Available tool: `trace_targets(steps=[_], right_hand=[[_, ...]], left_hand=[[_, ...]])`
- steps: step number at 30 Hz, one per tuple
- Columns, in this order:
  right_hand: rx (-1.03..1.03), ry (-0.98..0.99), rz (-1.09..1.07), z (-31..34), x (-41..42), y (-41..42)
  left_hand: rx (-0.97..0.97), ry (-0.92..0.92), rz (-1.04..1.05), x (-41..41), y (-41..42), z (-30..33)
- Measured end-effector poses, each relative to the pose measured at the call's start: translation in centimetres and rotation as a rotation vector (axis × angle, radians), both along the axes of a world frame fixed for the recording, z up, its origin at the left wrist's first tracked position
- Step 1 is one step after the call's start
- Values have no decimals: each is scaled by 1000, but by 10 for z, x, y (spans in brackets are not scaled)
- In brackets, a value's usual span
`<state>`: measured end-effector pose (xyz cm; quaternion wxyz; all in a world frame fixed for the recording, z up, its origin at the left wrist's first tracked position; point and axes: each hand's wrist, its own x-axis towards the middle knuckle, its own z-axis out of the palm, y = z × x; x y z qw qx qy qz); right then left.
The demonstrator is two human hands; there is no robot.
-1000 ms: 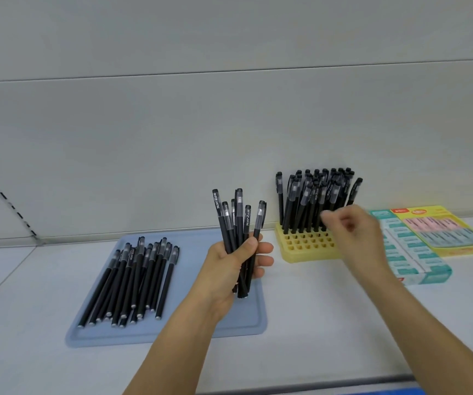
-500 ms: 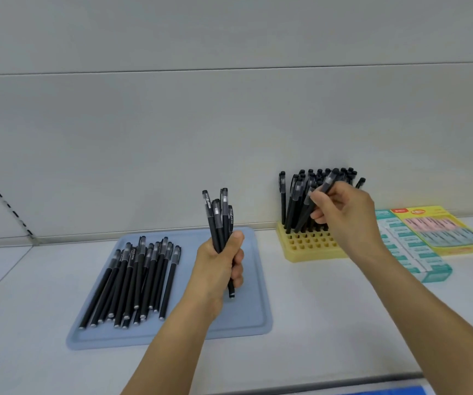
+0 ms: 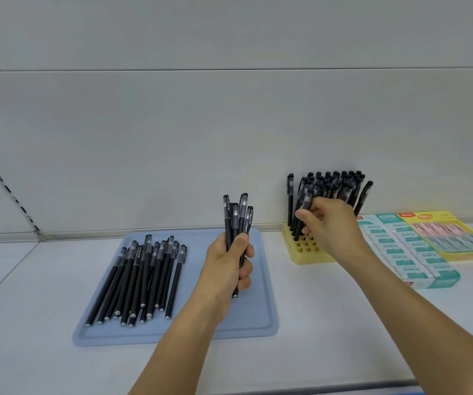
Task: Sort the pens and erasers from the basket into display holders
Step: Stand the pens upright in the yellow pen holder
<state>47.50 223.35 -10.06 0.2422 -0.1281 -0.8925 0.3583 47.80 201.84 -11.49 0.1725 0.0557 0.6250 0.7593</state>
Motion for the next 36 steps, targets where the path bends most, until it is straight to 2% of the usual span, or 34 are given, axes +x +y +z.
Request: trace_targets(steps=[4, 6, 7, 10, 11, 13, 16, 17, 19, 21, 23, 27, 36], right_hand=[[129, -89, -107, 6, 5, -6], [137, -48, -171, 7, 14, -14], [54, -2, -118, 8, 19, -20], [-325, 41, 278, 15, 31, -47], [-376, 35, 370, 17, 34, -53], [-386, 44, 387, 21, 34, -55], [-452, 139, 182, 31, 31, -36], [-399, 190, 93, 34, 30, -26], [-137, 231, -36, 36, 28, -6], [61, 183, -66, 32, 27, 6], [153, 130, -68, 25, 25, 11], [238, 90, -61, 16, 20, 10], [258, -33, -65, 22, 14, 7]], left_hand=[[0, 27, -5, 4, 0, 1], [12, 51, -18, 5, 1, 3], [18, 62, -24, 6, 2, 4], [11, 111, -68, 10, 8, 7], [3, 132, -97, 11, 11, 8], [2, 143, -130, 14, 15, 9], [20, 106, -59, 12, 14, 7], [30, 89, -33, 10, 12, 5], [54, 56, -4, 8, 8, 4], [65, 37, 5, 8, 6, 3], [66, 34, 3, 9, 7, 4], [68, 30, -5, 9, 9, 4], [57, 32, -15, 9, 10, 5]])
